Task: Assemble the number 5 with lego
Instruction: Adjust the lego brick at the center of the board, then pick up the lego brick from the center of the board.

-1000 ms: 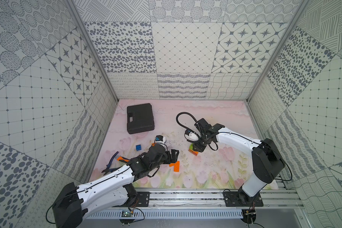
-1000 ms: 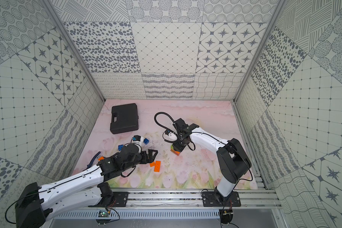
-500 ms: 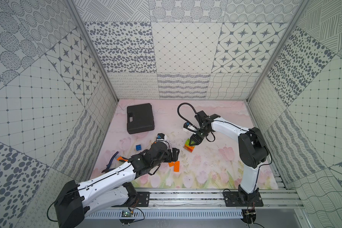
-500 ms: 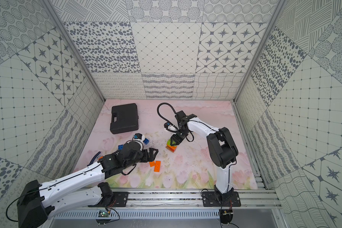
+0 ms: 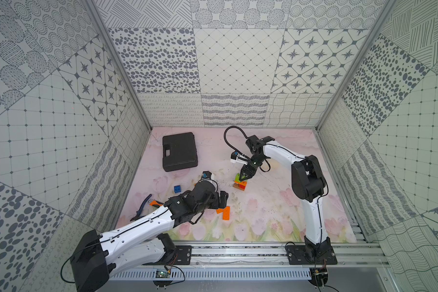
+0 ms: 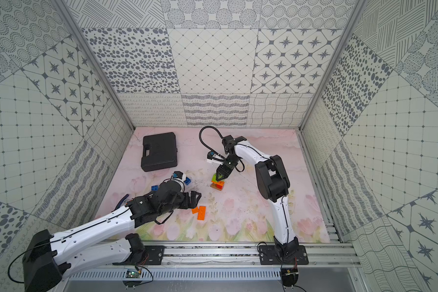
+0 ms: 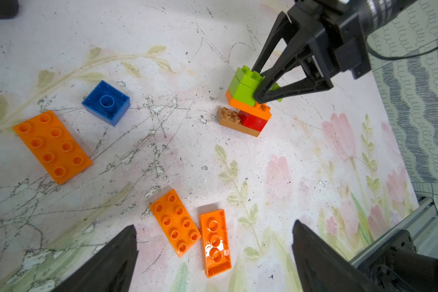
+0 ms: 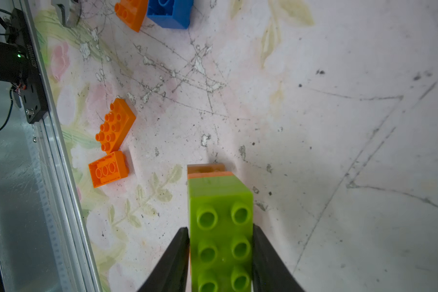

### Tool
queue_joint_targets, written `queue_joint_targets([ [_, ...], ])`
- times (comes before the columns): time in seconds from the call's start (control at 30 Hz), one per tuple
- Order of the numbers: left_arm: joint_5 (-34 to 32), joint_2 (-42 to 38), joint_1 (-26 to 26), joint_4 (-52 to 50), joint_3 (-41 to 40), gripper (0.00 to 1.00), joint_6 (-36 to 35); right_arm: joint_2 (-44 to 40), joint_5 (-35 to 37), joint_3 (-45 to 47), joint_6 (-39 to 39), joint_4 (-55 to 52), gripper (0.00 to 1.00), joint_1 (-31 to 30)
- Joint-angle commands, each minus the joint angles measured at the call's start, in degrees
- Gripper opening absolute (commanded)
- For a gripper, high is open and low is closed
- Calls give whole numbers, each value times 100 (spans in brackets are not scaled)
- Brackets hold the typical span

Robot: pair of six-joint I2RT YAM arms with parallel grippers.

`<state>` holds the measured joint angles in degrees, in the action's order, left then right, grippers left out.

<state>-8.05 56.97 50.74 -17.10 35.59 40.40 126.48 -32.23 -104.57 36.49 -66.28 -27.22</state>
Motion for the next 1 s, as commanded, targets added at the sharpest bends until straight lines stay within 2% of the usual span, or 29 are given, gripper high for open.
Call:
queue_joint_targets([
  [0.0, 58, 45, -42, -128, 14, 99, -196, 226, -219, -552, 401, -524, 46, 42],
  [0.03, 67, 59, -31, -114, 9, 99, -192, 318, -171, -702, 452, -604, 50, 50],
  [0.13, 79, 90, -37, -67, -24, 99, -172, 606, 105, -1230, 508, -999, 51, 55],
  [0.23, 92, 138, -37, -29, -53, 99, -171, 641, 189, -1341, 399, -819, 51, 98],
  [0.37, 27, 169, -44, -72, -18, 99, -173, 490, 559, -1519, -336, -444, 52, 70],
  [0.43, -113, 150, -47, -133, -24, 99, -92, 129, 738, -1295, -884, -158, 57, 62],
  [0.47, -205, 146, -58, -170, -26, 99, -19, -177, 830, -1016, -1261, 101, 57, 53],
  [0.53, -330, 161, -98, -252, -6, 99, 59, -911, 947, -190, -2010, 820, 63, 22],
  [0.63, -426, 229, -226, -387, 26, 99, 275, -2279, 1524, 1425, -3228, 2156, 70, -150],
  [0.7, -335, 344, -440, -550, 110, 95, 521, -3158, 1777, 2408, -4105, 2826, 78, -271],
  [0.8, -100, 605, -927, -820, 324, 90, 725, -4118, 1934, 3477, -5273, 3288, 86, -325],
  [0.9, 53, 943, -1417, -1210, 557, 86, 781, -4711, 1481, 4226, -5728, 3553, 87, -449],
  [0.97, 104, 1205, -1677, -1400, 727, 84, 801, -4870, 1370, 4525, -5963, 3640, 87, -762],
])
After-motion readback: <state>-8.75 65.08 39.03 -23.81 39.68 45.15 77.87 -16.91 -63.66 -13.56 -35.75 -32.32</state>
